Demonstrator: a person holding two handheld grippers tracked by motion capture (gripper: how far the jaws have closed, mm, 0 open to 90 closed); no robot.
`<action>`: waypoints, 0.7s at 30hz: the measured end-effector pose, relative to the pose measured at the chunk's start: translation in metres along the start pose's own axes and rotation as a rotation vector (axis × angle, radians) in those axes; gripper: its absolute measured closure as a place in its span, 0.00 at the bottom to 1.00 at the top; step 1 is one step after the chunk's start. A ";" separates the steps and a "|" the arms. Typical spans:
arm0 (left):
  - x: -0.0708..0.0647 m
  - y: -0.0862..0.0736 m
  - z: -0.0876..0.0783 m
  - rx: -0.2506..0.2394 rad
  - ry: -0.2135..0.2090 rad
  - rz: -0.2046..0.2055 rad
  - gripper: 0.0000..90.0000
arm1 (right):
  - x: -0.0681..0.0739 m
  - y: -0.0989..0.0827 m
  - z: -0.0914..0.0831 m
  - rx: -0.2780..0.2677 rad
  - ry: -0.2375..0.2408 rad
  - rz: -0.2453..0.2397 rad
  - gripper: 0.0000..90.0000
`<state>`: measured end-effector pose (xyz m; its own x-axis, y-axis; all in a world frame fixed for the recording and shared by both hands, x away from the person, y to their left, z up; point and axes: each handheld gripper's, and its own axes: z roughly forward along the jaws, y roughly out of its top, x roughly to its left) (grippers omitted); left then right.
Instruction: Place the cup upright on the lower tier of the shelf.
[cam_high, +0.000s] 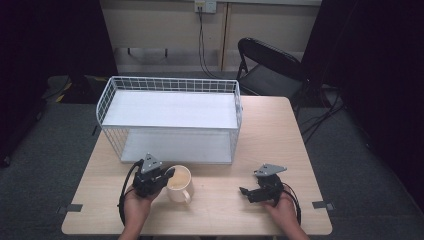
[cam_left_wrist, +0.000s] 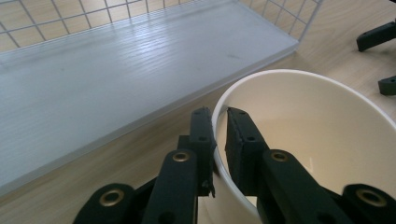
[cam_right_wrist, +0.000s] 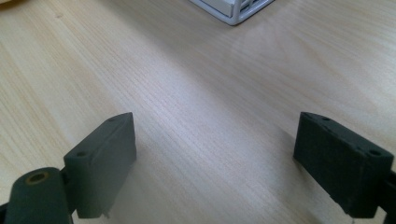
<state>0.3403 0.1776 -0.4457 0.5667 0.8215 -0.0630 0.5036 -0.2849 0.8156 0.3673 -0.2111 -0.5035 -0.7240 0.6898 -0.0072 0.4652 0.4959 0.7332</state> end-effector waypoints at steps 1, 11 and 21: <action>0.001 0.001 -0.001 0.004 0.001 -0.002 0.91 | 0.000 0.000 0.000 0.000 0.000 0.000 0.14; 0.010 0.011 -0.010 -0.037 0.055 -0.035 0.91 | 0.000 0.000 0.000 0.000 0.000 0.000 0.14; 0.014 0.022 -0.009 -0.058 0.104 -0.053 0.91 | 0.000 0.000 0.000 0.000 0.000 0.000 0.14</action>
<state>0.3536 0.1874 -0.4239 0.4681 0.8823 -0.0489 0.4904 -0.2134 0.8449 0.3673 -0.2111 -0.5035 -0.7240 0.6898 -0.0071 0.4654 0.4961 0.7330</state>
